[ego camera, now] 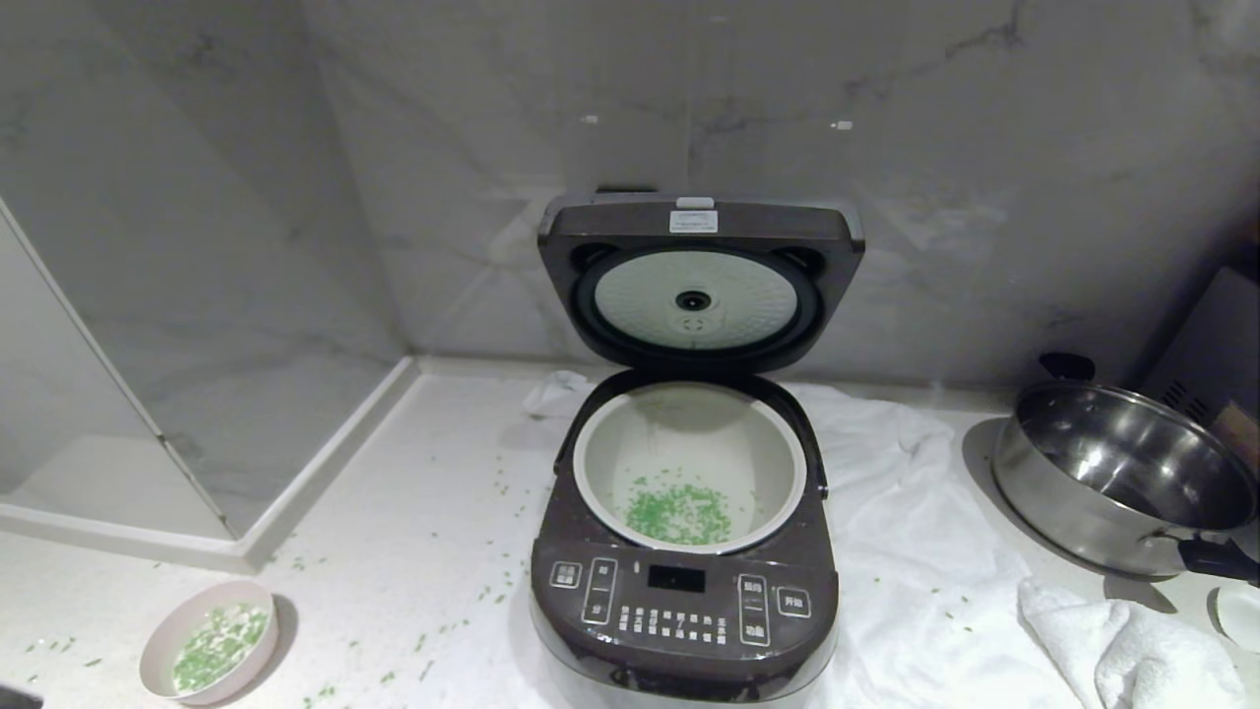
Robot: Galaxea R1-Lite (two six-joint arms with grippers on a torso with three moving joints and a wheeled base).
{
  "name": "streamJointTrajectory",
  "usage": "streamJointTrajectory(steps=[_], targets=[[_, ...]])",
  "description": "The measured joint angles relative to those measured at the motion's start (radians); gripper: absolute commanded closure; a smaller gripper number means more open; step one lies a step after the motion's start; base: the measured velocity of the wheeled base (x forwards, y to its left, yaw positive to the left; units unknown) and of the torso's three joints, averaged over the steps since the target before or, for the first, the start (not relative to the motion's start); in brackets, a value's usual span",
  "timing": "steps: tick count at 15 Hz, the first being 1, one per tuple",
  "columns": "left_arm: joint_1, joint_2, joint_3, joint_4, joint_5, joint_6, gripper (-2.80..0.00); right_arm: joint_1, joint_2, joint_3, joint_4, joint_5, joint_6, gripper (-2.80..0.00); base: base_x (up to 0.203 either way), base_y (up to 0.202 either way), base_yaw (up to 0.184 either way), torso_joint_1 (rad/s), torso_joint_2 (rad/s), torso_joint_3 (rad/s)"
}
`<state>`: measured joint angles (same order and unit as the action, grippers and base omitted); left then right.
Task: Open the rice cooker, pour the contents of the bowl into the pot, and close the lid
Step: Pick up the bowl on the table
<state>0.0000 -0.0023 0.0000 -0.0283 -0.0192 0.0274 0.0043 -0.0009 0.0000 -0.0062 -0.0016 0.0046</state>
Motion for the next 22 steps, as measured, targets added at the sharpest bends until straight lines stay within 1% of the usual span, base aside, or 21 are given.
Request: streamJointTrajectory(steps=[2, 3, 4, 6, 9, 10, 14, 17, 19, 20, 22], targets=[[0.001, 0.002, -0.009, 0.027, 0.028, -0.002, 0.0, 0.0, 0.0, 0.0, 0.0, 0.0, 0.0, 0.0, 0.0, 0.0, 0.0, 0.0, 0.0, 0.0], [0.003, 0.013, -0.032, 0.063, 0.037, -0.003, 0.0, 0.0, 0.0, 0.0, 0.001, 0.0, 0.0, 0.0, 0.0, 0.0, 0.0, 0.0, 0.0, 0.0], [0.004, 0.039, -0.078, 0.082, 0.042, -0.01, 0.0, 0.0, 0.0, 0.0, 0.0, 0.0, 0.0, 0.0, 0.0, 0.0, 0.0, 0.0, 0.0, 0.0], [0.005, 0.153, -0.18, 0.108, 0.06, -0.052, 0.0, 0.0, 0.0, 0.0, 0.0, 0.0, 0.0, 0.0, 0.0, 0.0, 0.0, 0.0, 0.0, 0.0], [0.005, 0.414, -0.338, 0.121, 0.074, -0.113, 0.0, 0.0, 0.0, 0.0, 0.001, 0.0, 0.0, 0.0, 0.0, 0.0, 0.0, 0.0, 0.0, 0.0], [0.006, 0.508, -0.374, 0.124, 0.075, -0.125, 0.0, 0.0, 0.0, 0.0, 0.001, 0.0, 0.0, 0.0, 0.0, 0.0, 0.0, 0.0, 0.0, 0.0], [0.009, 0.918, -0.461, 0.126, 0.074, -0.165, 0.0, 0.0, 0.0, 0.0, 0.0, 0.0, 0.0, 0.0, 0.0, 0.0, 0.0, 0.0, 0.0, 0.0], [0.04, 1.193, -0.528, 0.126, 0.076, -0.179, 0.0, 0.0, 0.0, 0.0, 0.0, 0.0, 0.0, 0.0, 0.0, 0.0, 0.0, 0.0, 0.0, 0.0], [0.096, 1.334, -0.582, 0.129, 0.078, -0.156, 0.0, 0.0, 0.0, 0.0, 0.0, 0.0, 0.0, 0.0, 0.0, 0.0, 0.0, 0.0, 0.0, 0.0], [0.138, 1.392, -0.603, 0.13, 0.079, -0.133, -2.8, 0.0, 0.0, 0.0, 0.0, 0.0, 0.0, 0.0, 0.0, 0.0, 0.0, 0.0, 0.0, 0.0], [0.236, 1.477, -0.641, 0.132, 0.076, -0.079, -2.8, 0.0, 0.0, 0.0, 0.001, 0.0, 0.0, 0.0, 0.0, 0.0, 0.0, 0.0, 0.0, 0.0]])
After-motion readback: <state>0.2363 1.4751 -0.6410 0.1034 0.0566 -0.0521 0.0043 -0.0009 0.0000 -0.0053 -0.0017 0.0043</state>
